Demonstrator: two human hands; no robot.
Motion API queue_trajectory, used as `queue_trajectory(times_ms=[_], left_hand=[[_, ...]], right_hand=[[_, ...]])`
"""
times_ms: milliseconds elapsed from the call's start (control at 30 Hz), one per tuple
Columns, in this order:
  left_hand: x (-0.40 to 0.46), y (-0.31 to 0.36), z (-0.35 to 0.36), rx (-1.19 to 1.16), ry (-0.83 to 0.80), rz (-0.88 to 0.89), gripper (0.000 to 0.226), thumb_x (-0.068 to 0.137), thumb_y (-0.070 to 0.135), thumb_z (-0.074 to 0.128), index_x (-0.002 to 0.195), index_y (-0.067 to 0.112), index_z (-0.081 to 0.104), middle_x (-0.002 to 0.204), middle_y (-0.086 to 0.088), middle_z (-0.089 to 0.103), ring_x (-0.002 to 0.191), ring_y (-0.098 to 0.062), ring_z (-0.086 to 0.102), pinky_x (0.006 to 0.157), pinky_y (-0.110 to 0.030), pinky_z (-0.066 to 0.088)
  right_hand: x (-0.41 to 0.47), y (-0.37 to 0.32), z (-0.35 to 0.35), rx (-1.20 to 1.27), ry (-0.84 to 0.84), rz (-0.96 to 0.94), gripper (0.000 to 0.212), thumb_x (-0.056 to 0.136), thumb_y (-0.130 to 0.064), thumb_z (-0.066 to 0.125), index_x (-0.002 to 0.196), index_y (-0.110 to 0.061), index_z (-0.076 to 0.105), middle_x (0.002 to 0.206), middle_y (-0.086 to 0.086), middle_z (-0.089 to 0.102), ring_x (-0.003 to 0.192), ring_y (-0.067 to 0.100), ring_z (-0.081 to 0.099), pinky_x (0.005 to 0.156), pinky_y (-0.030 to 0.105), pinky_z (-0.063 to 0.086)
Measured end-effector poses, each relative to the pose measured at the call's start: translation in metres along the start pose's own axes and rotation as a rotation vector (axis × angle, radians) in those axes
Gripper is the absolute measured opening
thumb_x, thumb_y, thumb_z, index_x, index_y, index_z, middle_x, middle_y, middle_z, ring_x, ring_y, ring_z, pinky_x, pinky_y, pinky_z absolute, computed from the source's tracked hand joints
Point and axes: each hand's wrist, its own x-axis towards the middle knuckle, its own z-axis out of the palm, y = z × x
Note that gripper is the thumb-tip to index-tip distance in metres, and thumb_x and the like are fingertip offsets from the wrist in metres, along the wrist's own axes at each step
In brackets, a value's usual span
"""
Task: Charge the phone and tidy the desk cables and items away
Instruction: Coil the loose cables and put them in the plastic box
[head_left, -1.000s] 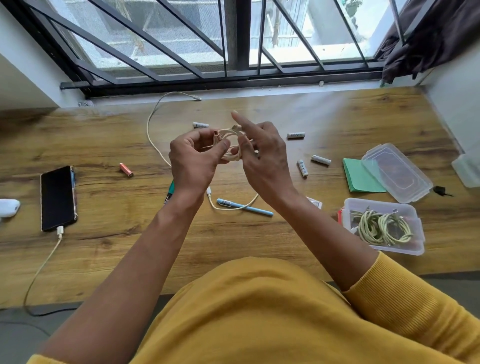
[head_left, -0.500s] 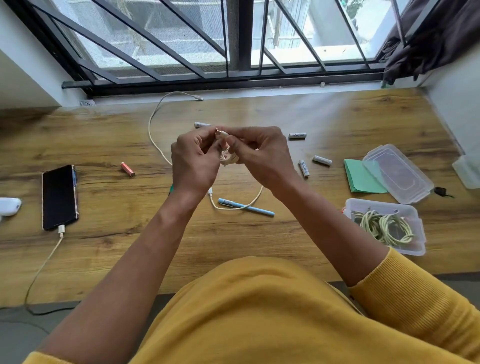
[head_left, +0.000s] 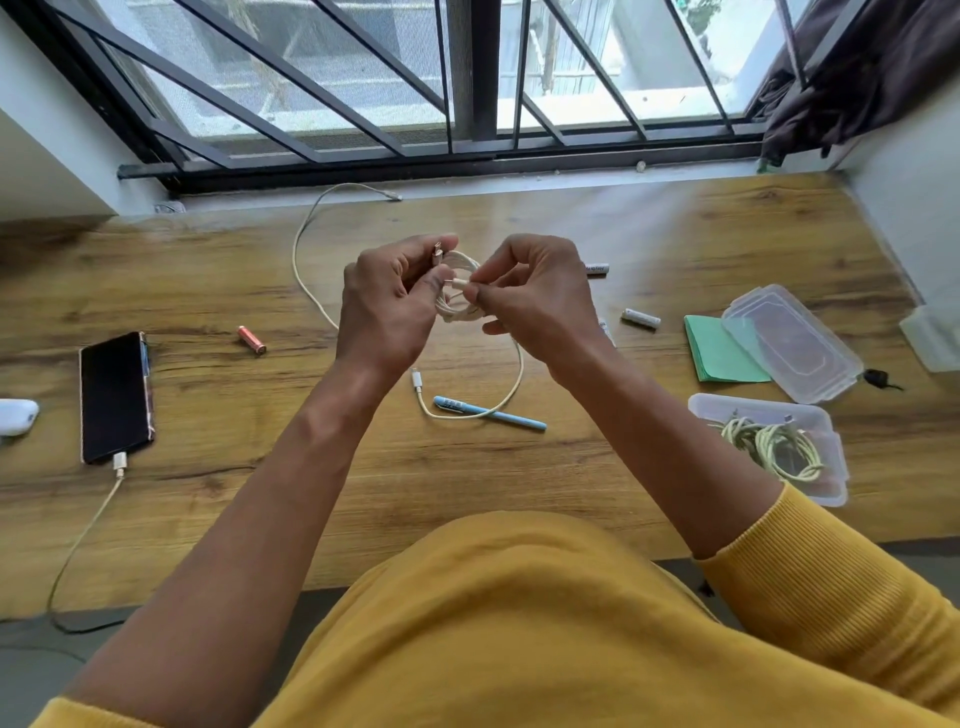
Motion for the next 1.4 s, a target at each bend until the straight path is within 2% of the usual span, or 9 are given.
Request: queue_trajectory(times_ms=[200,367,633,733,833,933,1067,1267,1400], left_hand=[[0.001,-0.003,0.001,-0.049,0.000,0.000,0.033,0.101,0.008,0.068,0.133,0.013,0.073,0.116,0.000,0.079,0.102,-0.007,0.077,0.090,-0.031,0.064],[-0.005,-0.006,0.002,-0.199,-0.029,-0.062,0.031,0.100,0.009,0.069,0.130,0.015,0.074,0.109,-0.002,0.081,0.098,-0.019,0.079,0.088,-0.048,0.065],[-0.012,0.004,0.011,-0.175,-0.095,-0.005,0.032,0.105,0.013,0.066,0.136,0.020,0.073,0.127,0.005,0.076,0.117,-0.006,0.072,0.098,-0.035,0.061],[-0.013,0.007,0.010,-0.144,-0.088,0.017,0.035,0.105,0.007,0.064,0.135,0.022,0.072,0.129,0.009,0.075,0.119,-0.009,0.072,0.098,-0.032,0.061],[-0.010,0.005,0.008,-0.151,-0.079,0.003,0.038,0.105,0.006,0.062,0.138,0.023,0.070,0.130,0.005,0.075,0.119,-0.012,0.072,0.099,-0.042,0.061],[-0.006,0.001,0.005,-0.178,-0.012,-0.048,0.044,0.102,0.016,0.067,0.145,0.027,0.065,0.128,-0.003,0.076,0.114,-0.016,0.074,0.092,-0.049,0.064],[-0.005,-0.001,0.003,-0.210,0.072,-0.100,0.042,0.095,0.024,0.074,0.136,0.032,0.068,0.115,-0.003,0.077,0.105,-0.021,0.076,0.088,-0.054,0.063],[-0.008,0.001,0.005,-0.270,0.067,-0.135,0.035,0.095,0.014,0.072,0.130,0.018,0.073,0.115,-0.002,0.079,0.111,-0.017,0.075,0.094,-0.052,0.062],[-0.009,0.002,0.007,-0.381,0.050,-0.193,0.032,0.100,0.002,0.066,0.132,0.006,0.070,0.112,-0.008,0.078,0.099,-0.017,0.076,0.081,-0.035,0.063]], right_hand=[[-0.001,0.008,0.008,-0.051,0.103,-0.020,0.014,0.082,-0.026,0.086,0.083,-0.027,0.072,0.072,-0.003,0.076,0.072,0.013,0.077,0.070,0.049,0.065],[0.001,0.005,0.005,-0.014,0.158,-0.031,0.014,0.092,-0.018,0.080,0.090,-0.015,0.067,0.073,0.003,0.077,0.063,0.017,0.077,0.061,0.046,0.065],[0.004,0.002,0.003,-0.077,0.129,-0.097,0.014,0.085,-0.023,0.084,0.081,-0.019,0.071,0.069,0.000,0.075,0.063,0.014,0.076,0.063,0.047,0.065],[0.003,0.002,0.001,-0.061,0.085,-0.115,0.014,0.087,-0.017,0.085,0.082,-0.014,0.073,0.068,0.002,0.075,0.062,0.015,0.076,0.060,0.046,0.065],[0.005,0.002,-0.002,0.006,0.025,-0.113,0.011,0.088,-0.012,0.084,0.086,-0.011,0.073,0.070,0.005,0.076,0.066,0.019,0.077,0.064,0.047,0.066],[0.005,0.001,-0.004,0.095,-0.028,-0.087,0.010,0.089,-0.007,0.081,0.094,-0.008,0.073,0.076,0.008,0.078,0.074,0.026,0.078,0.070,0.046,0.067],[0.004,0.001,-0.006,0.228,-0.046,-0.040,0.017,0.089,-0.003,0.080,0.104,-0.004,0.071,0.085,0.014,0.079,0.081,0.030,0.079,0.070,0.039,0.065],[0.004,0.006,-0.009,0.292,-0.047,-0.005,0.018,0.091,-0.001,0.078,0.109,-0.003,0.073,0.091,0.018,0.079,0.084,0.029,0.079,0.074,0.038,0.065],[0.001,0.008,-0.017,0.425,-0.087,0.070,0.034,0.093,0.001,0.076,0.124,0.001,0.063,0.099,0.026,0.075,0.085,0.031,0.078,0.079,0.038,0.064]])
